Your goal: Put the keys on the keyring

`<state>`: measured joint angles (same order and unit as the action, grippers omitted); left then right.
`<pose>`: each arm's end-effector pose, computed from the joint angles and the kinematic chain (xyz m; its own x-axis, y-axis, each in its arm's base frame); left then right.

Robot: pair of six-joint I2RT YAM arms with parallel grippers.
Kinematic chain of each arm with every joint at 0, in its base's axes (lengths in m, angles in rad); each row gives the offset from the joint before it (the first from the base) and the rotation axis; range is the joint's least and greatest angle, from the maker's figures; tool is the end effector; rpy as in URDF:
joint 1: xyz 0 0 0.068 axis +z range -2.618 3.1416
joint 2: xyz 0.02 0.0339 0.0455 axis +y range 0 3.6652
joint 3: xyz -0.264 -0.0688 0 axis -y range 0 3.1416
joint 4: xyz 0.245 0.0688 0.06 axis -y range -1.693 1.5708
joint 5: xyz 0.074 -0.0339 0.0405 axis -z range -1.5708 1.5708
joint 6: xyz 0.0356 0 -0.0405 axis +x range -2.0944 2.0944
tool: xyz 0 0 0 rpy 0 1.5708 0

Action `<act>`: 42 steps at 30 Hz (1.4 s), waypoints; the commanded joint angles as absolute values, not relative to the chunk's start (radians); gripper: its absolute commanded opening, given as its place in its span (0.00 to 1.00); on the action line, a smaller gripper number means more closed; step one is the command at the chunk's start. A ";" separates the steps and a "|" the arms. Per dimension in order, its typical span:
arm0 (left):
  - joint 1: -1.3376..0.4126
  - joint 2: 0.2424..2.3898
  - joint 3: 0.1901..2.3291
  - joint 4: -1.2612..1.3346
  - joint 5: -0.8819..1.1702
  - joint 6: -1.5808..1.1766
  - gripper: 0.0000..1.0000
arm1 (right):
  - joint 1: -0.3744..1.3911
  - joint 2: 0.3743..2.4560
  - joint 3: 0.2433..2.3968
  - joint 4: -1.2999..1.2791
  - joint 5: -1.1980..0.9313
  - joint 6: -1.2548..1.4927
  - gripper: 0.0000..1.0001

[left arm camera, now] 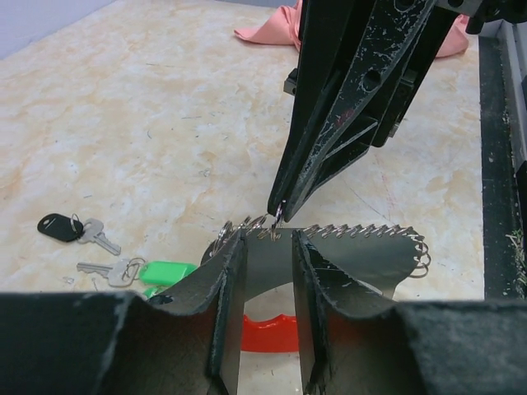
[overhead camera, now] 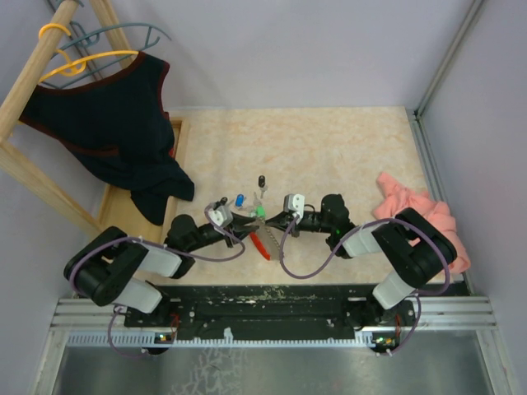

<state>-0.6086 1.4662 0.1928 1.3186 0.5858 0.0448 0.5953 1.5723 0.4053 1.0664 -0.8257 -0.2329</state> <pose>0.1735 -0.1449 0.1641 0.0787 -0.0093 -0.9969 0.9269 0.3687 0.0697 0.2084 0.1728 0.1659 0.1466 -0.0897 -0.9851 -0.9783 0.1342 -0.1578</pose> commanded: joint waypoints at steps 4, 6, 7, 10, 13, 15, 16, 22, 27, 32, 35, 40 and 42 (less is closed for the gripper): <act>-0.604 1.461 0.261 1.194 0.650 0.066 0.22 | 0.601 1.554 0.407 1.135 -0.854 -0.217 0.00; -0.604 1.482 0.344 1.034 0.661 0.064 0.11 | 0.601 1.554 0.406 1.137 -0.856 -0.215 0.00; -0.604 1.497 0.384 0.964 0.679 0.073 0.08 | 0.601 1.553 0.405 1.140 -0.857 -0.214 0.00; -0.604 1.532 0.434 0.898 0.747 0.089 0.14 | 0.601 1.550 0.402 1.144 -0.859 -0.209 0.00; -0.604 1.536 0.390 1.031 0.764 0.067 0.21 | 0.602 1.545 0.399 1.139 -0.857 -0.212 0.00; -0.604 1.530 0.369 1.058 0.757 0.066 0.29 | 0.601 1.541 0.399 1.133 -0.856 -0.216 0.00; -0.604 1.528 0.367 1.056 0.755 0.069 0.31 | 0.601 1.540 0.400 1.133 -0.856 -0.216 0.00; -0.605 1.526 0.347 1.074 0.757 0.072 0.33 | 0.602 1.543 0.399 1.148 -0.859 -0.210 0.00; -0.597 1.505 0.328 1.062 0.757 0.083 0.32 | 0.601 1.536 0.390 1.175 -0.853 -0.204 0.00; -0.595 1.471 0.309 1.056 0.753 0.080 0.28 | 0.602 1.532 0.389 1.179 -0.851 -0.204 0.00; -0.595 1.473 0.313 1.057 0.757 0.082 0.27 | 0.602 1.535 0.390 1.188 -0.856 -0.196 0.00; -0.595 1.490 0.327 1.087 0.768 0.071 0.27 | 0.601 1.536 0.392 1.180 -0.868 -0.193 0.00; -0.595 1.495 0.332 1.092 0.767 0.068 0.26 | 0.601 1.536 0.393 1.179 -0.870 -0.193 0.00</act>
<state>-0.5991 1.4895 0.3191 1.0512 0.7376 0.0750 0.5938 1.5719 0.3859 1.1061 -0.8402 -0.2054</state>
